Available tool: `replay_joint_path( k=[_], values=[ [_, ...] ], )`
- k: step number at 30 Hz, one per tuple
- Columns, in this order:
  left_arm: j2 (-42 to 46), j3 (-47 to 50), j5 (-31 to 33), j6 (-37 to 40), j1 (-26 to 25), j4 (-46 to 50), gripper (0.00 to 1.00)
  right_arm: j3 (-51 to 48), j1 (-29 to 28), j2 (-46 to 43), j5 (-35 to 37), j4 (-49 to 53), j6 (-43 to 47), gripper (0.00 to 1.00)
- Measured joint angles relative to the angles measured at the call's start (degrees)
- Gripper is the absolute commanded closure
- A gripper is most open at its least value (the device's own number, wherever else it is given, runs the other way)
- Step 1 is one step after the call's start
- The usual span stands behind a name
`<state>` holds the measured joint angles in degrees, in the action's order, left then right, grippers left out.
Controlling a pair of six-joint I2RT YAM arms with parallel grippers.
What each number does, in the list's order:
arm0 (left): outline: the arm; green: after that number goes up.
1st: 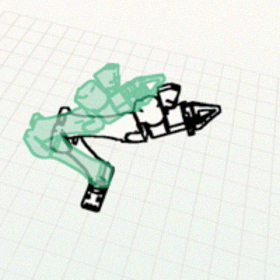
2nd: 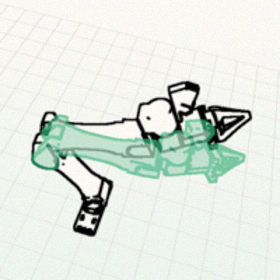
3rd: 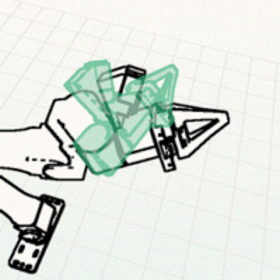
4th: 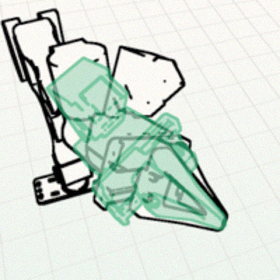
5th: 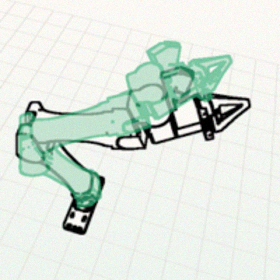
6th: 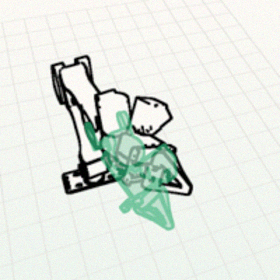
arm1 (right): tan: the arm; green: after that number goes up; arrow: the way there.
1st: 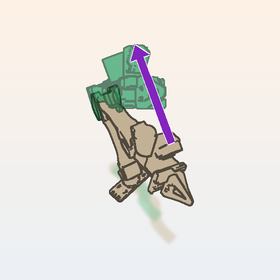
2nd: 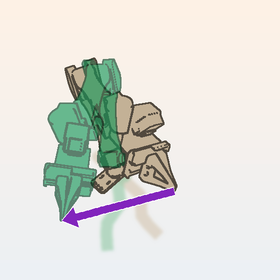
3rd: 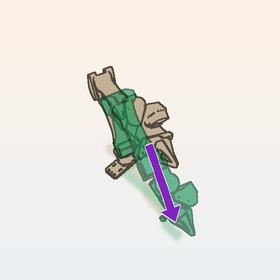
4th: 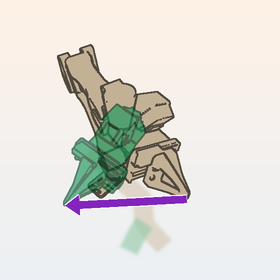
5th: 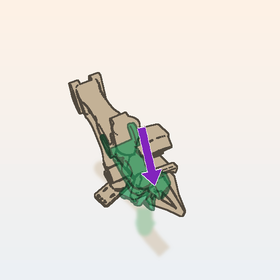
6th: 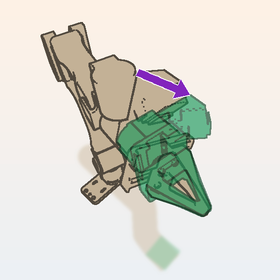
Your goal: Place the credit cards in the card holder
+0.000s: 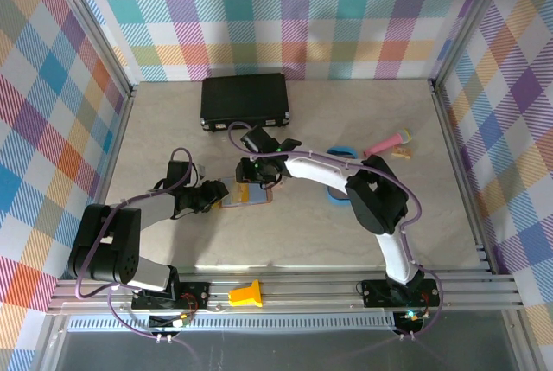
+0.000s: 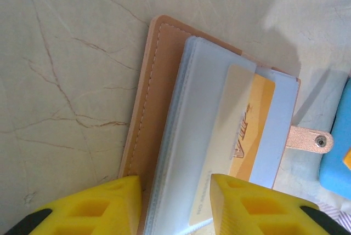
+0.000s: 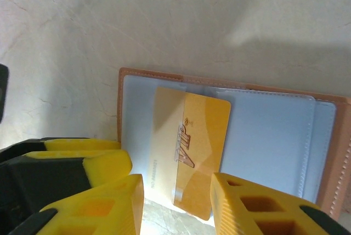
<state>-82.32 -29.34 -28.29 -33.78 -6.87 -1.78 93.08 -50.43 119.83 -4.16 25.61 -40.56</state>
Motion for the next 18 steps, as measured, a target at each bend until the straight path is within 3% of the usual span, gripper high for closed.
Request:
replay_joint_path(
  k=[8,18],
  values=[
    [0.11,0.09,0.33,0.0,-0.02,0.07,0.63,3.89,-0.31,6.12,-0.37,6.23,1.09,0.63],
    [0.22,0.28,0.33,0.0,-0.02,-0.22,0.63,6.99,-0.68,7.02,-0.83,8.83,2.12,0.66]
  ],
)
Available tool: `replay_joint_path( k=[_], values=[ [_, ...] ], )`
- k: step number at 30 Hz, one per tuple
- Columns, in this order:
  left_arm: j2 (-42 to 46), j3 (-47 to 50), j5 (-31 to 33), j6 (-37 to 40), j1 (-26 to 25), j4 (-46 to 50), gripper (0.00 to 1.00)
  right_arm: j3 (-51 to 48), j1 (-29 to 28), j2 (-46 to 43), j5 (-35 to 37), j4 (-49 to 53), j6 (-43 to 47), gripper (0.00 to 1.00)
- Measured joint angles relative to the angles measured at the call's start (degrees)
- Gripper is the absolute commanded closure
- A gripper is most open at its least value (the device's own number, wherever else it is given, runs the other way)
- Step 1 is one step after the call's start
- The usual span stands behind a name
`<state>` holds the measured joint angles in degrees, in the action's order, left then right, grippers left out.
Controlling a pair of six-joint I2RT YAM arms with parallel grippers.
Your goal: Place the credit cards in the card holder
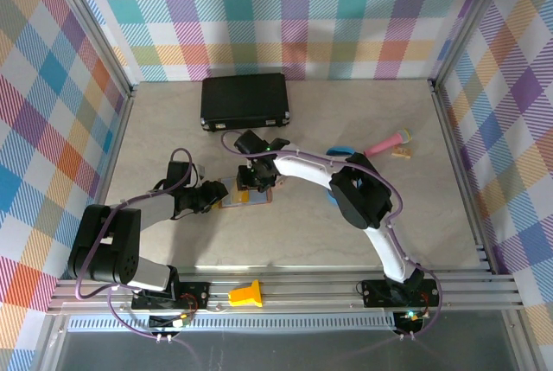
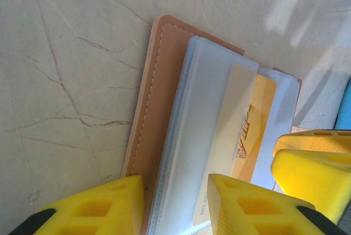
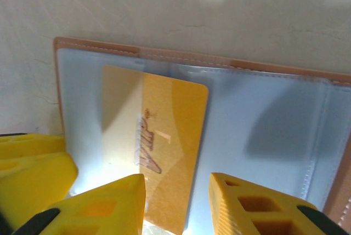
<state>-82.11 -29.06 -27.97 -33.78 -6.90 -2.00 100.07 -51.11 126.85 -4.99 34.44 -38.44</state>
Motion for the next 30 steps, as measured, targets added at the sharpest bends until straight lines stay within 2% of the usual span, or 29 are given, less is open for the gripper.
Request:
replay_joint_path(
  k=[30],
  values=[
    [0.0,0.04,0.0,0.0,0.0,-0.07,0.64,4.85,-1.05,3.63,-0.87,2.12,0.61,0.67]
  ],
)
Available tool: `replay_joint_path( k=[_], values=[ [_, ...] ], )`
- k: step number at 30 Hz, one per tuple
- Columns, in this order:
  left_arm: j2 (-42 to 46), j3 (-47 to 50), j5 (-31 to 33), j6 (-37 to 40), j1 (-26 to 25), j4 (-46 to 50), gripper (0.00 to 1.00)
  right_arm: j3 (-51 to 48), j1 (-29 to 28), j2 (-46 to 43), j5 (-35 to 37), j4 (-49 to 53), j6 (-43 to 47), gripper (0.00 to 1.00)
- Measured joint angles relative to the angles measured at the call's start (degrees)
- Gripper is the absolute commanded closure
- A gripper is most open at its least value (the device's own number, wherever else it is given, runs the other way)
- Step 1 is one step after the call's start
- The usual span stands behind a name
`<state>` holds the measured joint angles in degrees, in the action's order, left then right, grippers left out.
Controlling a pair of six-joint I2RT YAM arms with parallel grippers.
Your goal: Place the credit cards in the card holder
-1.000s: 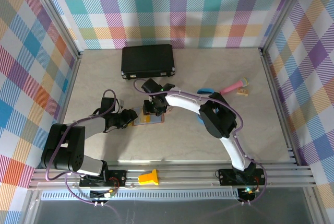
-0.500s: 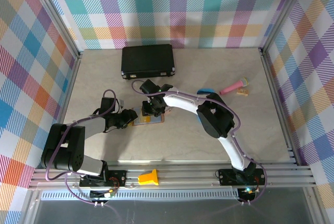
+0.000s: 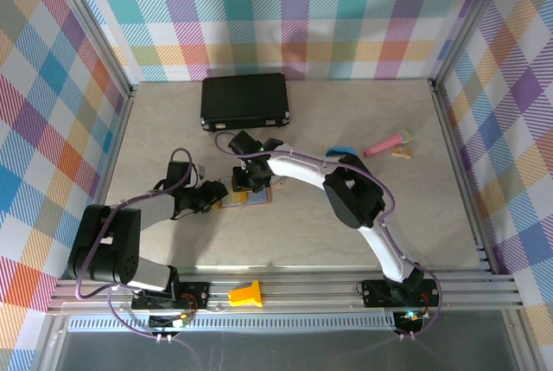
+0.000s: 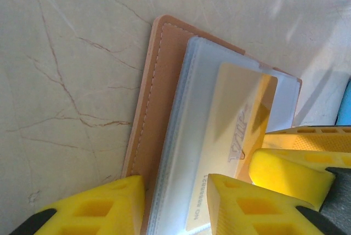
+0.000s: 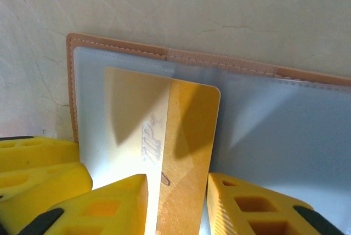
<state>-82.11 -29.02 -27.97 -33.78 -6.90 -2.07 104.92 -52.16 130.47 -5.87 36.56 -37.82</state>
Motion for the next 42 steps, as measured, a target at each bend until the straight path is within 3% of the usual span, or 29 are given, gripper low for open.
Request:
replay_joint_path(
  k=[22,32,42],
  values=[
    [0.0,0.17,0.22,0.0,0.0,-0.02,0.67,0.52,-0.37,1.22,-3.89,-1.75,-2.21,0.74],
    [0.0,0.24,0.24,0.0,0.0,-0.04,0.67,-1.44,-0.28,0.17,-2.84,-2.32,-1.64,0.68],
    [0.0,0.24,0.24,0.17,0.0,-0.02,0.67,-10.86,2.84,-10.97,1.99,-1.44,1.44,0.58]
  ],
)
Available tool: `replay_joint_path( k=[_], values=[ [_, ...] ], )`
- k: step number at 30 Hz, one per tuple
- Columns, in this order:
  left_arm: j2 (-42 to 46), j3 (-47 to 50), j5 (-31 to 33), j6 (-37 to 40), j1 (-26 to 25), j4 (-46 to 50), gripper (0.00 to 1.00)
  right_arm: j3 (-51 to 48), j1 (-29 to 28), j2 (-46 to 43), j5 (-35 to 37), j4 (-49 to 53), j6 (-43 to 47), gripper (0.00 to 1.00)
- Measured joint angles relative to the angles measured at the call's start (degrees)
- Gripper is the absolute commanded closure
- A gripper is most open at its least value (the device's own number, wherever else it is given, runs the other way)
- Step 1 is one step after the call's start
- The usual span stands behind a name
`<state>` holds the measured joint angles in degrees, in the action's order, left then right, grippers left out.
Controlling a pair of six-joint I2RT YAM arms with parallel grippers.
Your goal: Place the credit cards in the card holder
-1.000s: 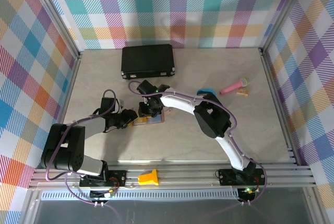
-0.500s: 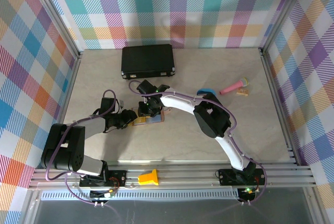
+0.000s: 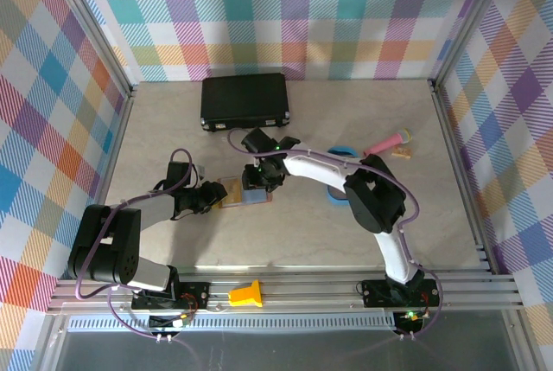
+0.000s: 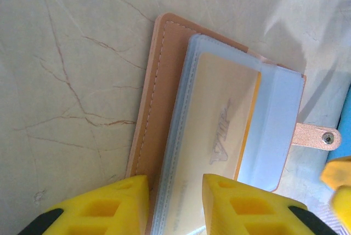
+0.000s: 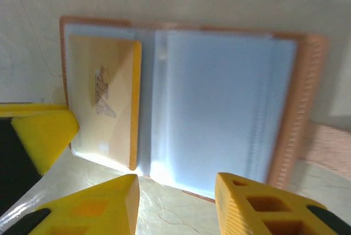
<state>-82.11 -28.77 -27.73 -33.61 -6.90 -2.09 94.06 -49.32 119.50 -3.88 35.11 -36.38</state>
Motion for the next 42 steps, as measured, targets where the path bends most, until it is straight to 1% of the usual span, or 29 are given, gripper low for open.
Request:
replay_joint_path(
  k=[7,18,34,42],
  values=[
    [0.0,0.0,0.0,0.0,0.0,0.0,0.68,0.13,2.03,0.24,0.39,0.15,1.88,0.57],
    [0.0,0.0,-0.02,0.0,0.0,-0.02,0.68,4.9,1.99,6.21,-1.51,2.21,3.93,0.55],
    [0.0,0.0,-0.02,0.0,0.0,-0.02,0.68,8.76,1.86,9.55,-2.75,4.57,4.07,0.55],
    [0.0,0.0,-0.02,0.0,0.0,-0.02,0.67,11.28,0.07,11.3,-3.67,5.22,3.61,0.56]
  ],
)
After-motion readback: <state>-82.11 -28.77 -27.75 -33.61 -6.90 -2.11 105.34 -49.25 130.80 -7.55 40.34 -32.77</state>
